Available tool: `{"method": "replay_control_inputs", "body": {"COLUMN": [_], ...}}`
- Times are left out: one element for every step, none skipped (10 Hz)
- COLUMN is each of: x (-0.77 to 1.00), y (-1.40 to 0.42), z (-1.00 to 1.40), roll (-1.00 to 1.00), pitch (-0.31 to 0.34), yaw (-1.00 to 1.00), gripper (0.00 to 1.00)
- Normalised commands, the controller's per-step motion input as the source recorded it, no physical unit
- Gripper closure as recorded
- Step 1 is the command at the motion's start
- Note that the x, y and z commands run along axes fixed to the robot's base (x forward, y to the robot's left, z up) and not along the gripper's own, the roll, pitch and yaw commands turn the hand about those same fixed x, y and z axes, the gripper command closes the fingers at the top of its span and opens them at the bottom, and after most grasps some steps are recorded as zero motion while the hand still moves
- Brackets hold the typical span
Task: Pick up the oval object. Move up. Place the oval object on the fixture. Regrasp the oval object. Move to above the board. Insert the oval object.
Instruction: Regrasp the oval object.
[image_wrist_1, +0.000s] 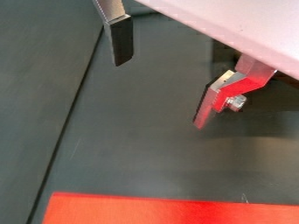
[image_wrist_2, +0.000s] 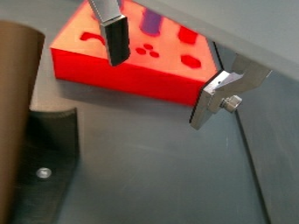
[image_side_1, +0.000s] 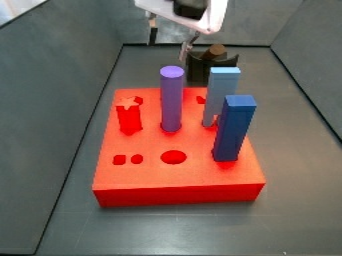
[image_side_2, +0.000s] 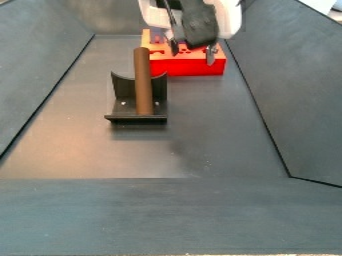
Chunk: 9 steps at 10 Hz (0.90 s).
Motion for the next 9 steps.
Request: {"method": "replay_control_inputs", "body": {"x": [-0.05, -0.05, -0.04, -0.04, -0.04, -0.06, -0.06, -0.05, -0.04], "y": [-0.01, -0.02, -0.02, -0.01, -0.01, -0.01, 0.00, 0.00, -0.01], "z": [0.01, 0.00, 0.00, 0.00, 0.00, 0.00, 0.00, 0.01, 0.01], "roll": [1.00, 1.00, 1.00, 1.00, 1.00, 1.00, 1.00, 1.00, 1.00], "pitch": [-0.237, -0.243, -0.242, -0.230, -0.220, -0.203, -0.173, -0.105, 0.005], "yaw": [-0.96, -0.96, -0.96, -0.97, -0.97, -0.97, -0.99, -1.00, -1.00], "gripper": [0.00, 0.00, 0.00, 0.00, 0.00, 0.00, 0.00, 0.00, 0.00]}}
